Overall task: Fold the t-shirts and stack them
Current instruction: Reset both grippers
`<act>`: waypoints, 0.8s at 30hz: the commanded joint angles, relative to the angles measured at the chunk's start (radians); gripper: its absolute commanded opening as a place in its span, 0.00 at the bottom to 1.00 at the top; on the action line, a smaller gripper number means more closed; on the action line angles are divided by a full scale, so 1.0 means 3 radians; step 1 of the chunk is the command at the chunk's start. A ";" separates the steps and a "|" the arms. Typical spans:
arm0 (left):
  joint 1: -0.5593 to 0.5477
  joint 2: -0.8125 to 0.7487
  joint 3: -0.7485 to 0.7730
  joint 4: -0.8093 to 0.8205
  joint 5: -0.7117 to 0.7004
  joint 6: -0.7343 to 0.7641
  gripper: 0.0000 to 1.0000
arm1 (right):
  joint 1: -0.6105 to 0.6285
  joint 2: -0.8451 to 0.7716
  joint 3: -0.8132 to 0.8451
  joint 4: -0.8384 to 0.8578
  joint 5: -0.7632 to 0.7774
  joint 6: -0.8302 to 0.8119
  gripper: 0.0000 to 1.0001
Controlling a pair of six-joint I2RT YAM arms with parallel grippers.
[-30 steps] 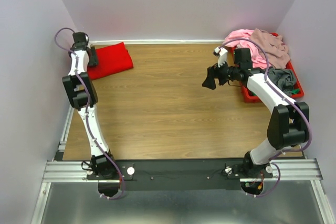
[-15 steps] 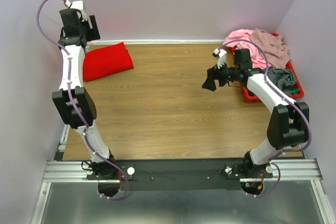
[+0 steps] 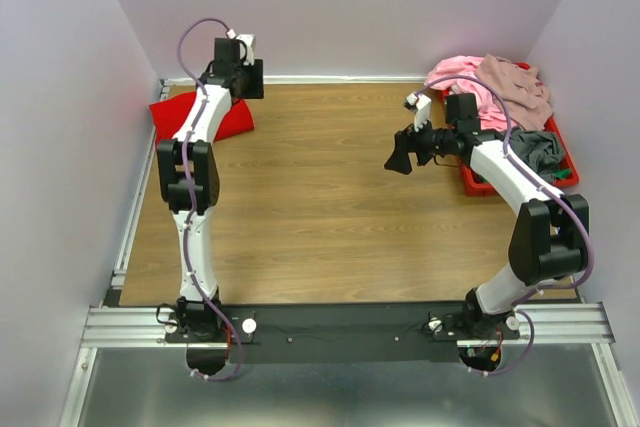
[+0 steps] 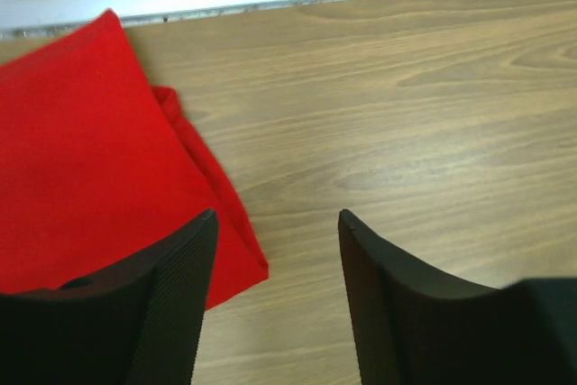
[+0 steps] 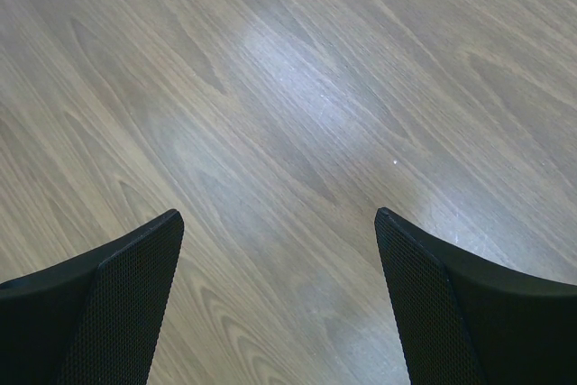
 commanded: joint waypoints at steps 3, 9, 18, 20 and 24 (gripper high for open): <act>-0.0097 0.0187 0.0294 0.0049 -0.0753 -0.0084 0.70 | -0.0018 0.0039 -0.0037 -0.0069 -0.0105 -0.0066 0.93; -0.0220 0.0545 0.0580 -0.0114 -0.1289 -0.0115 0.70 | -0.0023 0.0054 -0.0037 -0.0074 -0.0084 -0.0066 0.93; -0.0230 0.0729 0.0555 -0.0202 -0.1382 -0.0028 0.61 | -0.0028 0.0095 -0.0032 -0.0074 -0.0069 -0.0071 0.93; -0.0236 0.0770 0.0555 -0.0232 -0.1398 -0.0028 0.57 | -0.0028 0.0106 -0.0032 -0.0079 -0.0059 -0.0071 0.93; -0.0251 0.0822 0.0494 -0.0253 -0.1521 -0.0007 0.57 | -0.0044 0.0095 -0.0032 -0.0079 -0.0059 -0.0076 0.93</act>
